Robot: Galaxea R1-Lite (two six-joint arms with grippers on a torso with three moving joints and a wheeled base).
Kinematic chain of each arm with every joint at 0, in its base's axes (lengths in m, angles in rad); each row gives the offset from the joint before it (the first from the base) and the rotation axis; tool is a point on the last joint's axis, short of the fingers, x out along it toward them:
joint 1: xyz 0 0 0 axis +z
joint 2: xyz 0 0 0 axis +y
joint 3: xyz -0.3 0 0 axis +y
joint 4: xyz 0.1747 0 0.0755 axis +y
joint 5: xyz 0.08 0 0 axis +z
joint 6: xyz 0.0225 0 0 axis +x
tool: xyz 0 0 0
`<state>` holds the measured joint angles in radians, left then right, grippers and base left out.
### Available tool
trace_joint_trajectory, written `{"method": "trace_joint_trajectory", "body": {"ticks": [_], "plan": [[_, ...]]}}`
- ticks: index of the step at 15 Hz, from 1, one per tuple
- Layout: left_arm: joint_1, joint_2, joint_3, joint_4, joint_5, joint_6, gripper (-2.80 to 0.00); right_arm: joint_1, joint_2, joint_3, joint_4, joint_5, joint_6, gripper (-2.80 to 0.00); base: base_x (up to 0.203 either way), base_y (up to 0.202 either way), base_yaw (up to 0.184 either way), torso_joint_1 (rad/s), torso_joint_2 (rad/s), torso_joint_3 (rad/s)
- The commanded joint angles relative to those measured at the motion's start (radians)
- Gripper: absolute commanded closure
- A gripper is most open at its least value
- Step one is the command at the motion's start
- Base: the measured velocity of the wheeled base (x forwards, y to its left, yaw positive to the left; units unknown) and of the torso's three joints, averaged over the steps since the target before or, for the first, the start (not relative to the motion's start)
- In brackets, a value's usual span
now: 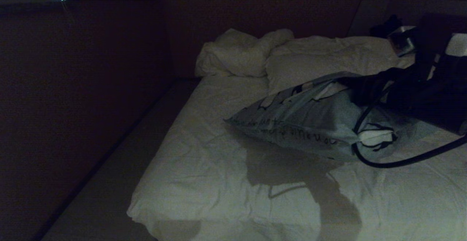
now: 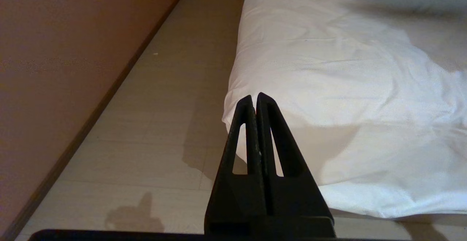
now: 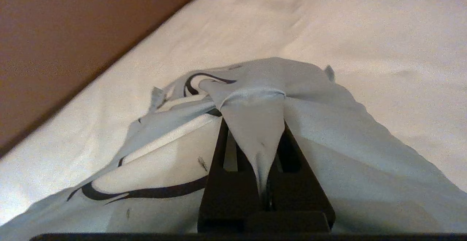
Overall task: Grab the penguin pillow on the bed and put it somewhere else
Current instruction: Pick up the pillow, then move to the head of the bed
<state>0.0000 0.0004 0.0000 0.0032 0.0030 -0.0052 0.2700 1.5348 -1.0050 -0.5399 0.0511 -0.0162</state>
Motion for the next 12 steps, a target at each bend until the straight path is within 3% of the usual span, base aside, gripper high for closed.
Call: {"method": "trace_joint_trajectory", "body": {"ticks": [1,6,12], "plan": [[0.0,0.0,0.002,0.0,0.0,-0.001,0.0,-0.05,-0.092,-0.007,-0.008,-0.015,-0.001,0.0,0.0,0.0,0.0,0.0,0.0,0.0],[0.0,0.0,0.002,0.0,0.0,0.002,0.0,-0.211,-0.179,-0.024,-0.008,-0.006,-0.001,0.0,0.0,0.0,0.0,0.0,0.0,0.0],[0.0,0.0,0.002,0.0,0.0,0.002,0.0,-0.236,-0.214,-0.026,-0.009,-0.004,-0.001,0.0,0.0,0.0,0.0,0.0,0.0,0.0]]}}
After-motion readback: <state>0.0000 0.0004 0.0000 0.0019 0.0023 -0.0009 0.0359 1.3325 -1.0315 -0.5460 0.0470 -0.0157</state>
